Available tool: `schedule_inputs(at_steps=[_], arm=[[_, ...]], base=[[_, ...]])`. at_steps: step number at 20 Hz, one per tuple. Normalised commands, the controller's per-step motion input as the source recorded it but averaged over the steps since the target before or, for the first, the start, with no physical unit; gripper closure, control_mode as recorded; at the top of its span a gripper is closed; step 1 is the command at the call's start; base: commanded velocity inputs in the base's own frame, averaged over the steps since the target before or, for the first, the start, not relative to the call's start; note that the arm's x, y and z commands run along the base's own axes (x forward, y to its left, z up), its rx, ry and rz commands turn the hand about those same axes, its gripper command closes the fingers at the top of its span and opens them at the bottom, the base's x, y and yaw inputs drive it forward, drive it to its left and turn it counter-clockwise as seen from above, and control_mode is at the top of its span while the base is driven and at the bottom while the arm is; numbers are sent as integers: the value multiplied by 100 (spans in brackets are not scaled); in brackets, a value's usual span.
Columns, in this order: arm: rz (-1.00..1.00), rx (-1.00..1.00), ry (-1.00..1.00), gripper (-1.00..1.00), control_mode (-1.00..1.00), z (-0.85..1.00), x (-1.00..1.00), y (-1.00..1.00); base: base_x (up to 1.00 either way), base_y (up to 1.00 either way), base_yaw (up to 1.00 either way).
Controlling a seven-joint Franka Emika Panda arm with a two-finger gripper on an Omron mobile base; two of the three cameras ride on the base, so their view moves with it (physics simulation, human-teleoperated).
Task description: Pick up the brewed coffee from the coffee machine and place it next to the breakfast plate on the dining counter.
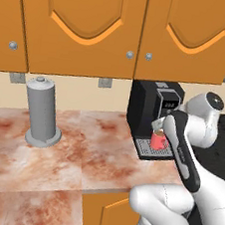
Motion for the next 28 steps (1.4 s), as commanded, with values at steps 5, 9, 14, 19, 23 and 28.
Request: schedule_inputs(at_steps=[5, 9, 14, 19, 23, 28], arm=[[15, 0, 0, -100, -100, -15, -8, -44], [13, 2, 0, -100, -100, -16, -9, -59], [21, 5, -3, -100, -100, -24, 0, -51], [23, 10, -10, -100, -100, -40, 0, -21], [19, 21, -14, -100, -100, -24, 0, 0], [11, 25, -9, -100, -100, -7, 1, 0]], base=[[0, 0, 0], [0, 0, 0], [0, 0, 0], [0, 0, 0], [0, 0, 0], [0, 0, 0]])
